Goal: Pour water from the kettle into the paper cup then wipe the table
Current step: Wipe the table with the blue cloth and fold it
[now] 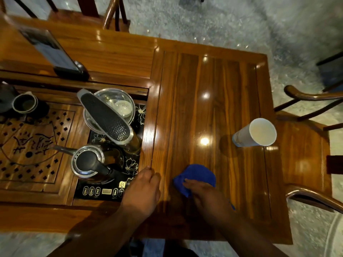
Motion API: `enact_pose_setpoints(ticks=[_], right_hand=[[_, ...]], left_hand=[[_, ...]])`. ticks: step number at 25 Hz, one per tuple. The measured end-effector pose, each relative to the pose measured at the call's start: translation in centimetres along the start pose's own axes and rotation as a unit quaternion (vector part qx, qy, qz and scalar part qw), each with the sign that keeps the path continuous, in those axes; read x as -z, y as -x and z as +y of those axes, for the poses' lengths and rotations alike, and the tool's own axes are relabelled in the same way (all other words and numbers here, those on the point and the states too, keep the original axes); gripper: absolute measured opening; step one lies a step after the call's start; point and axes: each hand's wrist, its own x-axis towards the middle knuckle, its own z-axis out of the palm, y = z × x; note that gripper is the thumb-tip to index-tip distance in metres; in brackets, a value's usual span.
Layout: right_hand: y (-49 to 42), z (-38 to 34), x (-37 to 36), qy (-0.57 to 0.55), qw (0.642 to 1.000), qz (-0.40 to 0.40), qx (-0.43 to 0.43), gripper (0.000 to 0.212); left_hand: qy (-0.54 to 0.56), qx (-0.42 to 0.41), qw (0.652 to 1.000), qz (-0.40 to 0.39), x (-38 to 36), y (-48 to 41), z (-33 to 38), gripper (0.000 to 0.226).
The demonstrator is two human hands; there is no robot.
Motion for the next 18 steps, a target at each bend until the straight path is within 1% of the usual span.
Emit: enact_pose_setpoints(ticks=[2, 3, 4, 5, 6, 8, 9, 10, 11, 12, 13, 14, 15, 16, 17, 18], right_hand=[[0.1, -1.5, 1.4, -0.049, 0.992, 0.092, -0.065, 0.041], [0.0, -2.6, 2.4, -0.109, 0.980, 0.124, -0.111, 0.033], [-0.4, -3.5, 3.5, -0.194, 0.958, 0.139, -0.159, 0.030], [-0.7, -4.3, 4.8, -0.282, 0.929, 0.142, -0.194, 0.032], [-0.9, -5.0, 6.2, -0.360, 0.897, 0.145, -0.212, 0.031], [-1.1, -6.6, 8.6, -0.480, 0.838, 0.150, -0.213, 0.027], [-1.2, -7.6, 9.6, -0.535, 0.805, 0.156, -0.206, 0.027], [-1.3, -8.6, 10.4, -0.591, 0.766, 0.157, -0.198, 0.030], [-1.6, -9.3, 11.0, -0.636, 0.732, 0.156, -0.190, 0.034], [-1.7, -10.1, 11.7, -0.673, 0.702, 0.146, -0.183, 0.038], [-2.0, -10.8, 12.3, -0.700, 0.679, 0.135, -0.177, 0.042], [-2.3, -11.3, 12.9, -0.720, 0.660, 0.130, -0.170, 0.043], [-2.6, -11.4, 13.4, -0.733, 0.649, 0.129, -0.159, 0.041], [-2.8, -11.6, 14.0, -0.741, 0.641, 0.136, -0.151, 0.038], [-3.0, -11.8, 14.5, -0.737, 0.643, 0.147, -0.146, 0.036], [-3.1, -11.7, 14.9, -0.728, 0.654, 0.155, -0.137, 0.033]], left_hand=[[0.044, 0.019, 0.998, -0.051, 1.8, -0.5, 0.7, 0.025], [0.084, 0.042, 0.992, -0.089, 3.2, -0.8, 1.2, 0.026], [0.133, 0.075, 0.980, -0.129, 4.2, -1.3, 1.5, 0.033], [0.181, 0.106, 0.963, -0.167, 5.1, -1.8, 1.8, 0.045], [0.245, 0.135, 0.941, -0.192, 5.9, -2.4, 2.1, 0.058], [0.402, 0.168, 0.879, -0.193, 7.1, -3.6, 2.7, 0.081], [0.458, 0.183, 0.849, -0.190, 8.0, -4.2, 3.1, 0.088], [0.495, 0.189, 0.827, -0.189, 9.0, -4.6, 3.5, 0.091], [0.513, 0.180, 0.815, -0.200, 11.1, -4.9, 4.3, 0.089], [0.525, 0.170, 0.806, -0.214, 12.9, -5.2, 5.1, 0.079], [0.553, 0.159, 0.787, -0.223, 14.2, -5.5, 5.8, 0.064], [0.597, 0.156, 0.755, -0.221, 14.9, -5.8, 5.9, 0.052], [0.637, 0.162, 0.724, -0.206, 16.0, -5.9, 6.3, 0.045], [0.663, 0.168, 0.708, -0.179, 17.0, -5.9, 6.4, 0.041], [0.657, 0.169, 0.721, -0.140, 18.0, -6.2, 6.4, 0.038], [0.620, 0.160, 0.762, -0.097, 19.0, -6.5, 6.4, 0.033]])
